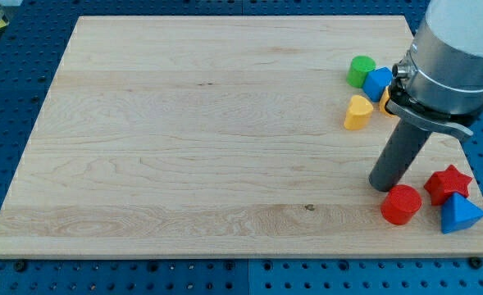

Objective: Place arm to the top left of the yellow heart

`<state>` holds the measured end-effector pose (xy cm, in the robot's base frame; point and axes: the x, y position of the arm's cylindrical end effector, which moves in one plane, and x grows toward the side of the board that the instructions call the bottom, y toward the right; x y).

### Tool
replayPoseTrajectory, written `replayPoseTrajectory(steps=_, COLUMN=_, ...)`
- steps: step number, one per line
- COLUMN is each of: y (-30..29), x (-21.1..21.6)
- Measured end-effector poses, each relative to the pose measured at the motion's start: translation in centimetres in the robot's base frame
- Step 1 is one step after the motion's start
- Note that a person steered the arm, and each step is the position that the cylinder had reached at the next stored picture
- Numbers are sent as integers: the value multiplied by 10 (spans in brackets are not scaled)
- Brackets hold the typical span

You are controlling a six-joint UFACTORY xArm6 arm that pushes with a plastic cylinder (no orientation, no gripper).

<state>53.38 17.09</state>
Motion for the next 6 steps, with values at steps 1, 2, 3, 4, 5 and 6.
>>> replayPoseTrajectory(steps=1, y=-28, x=-28)
replayPoseTrajectory(steps=2, y=-53, x=-52)
replayPoseTrajectory(steps=3, y=-70, x=-95)
replayPoseTrajectory(steps=4, y=-69, x=-129)
replayPoseTrajectory(steps=5, y=-34, x=-130)
replayPoseTrajectory(steps=6, y=7, x=-112)
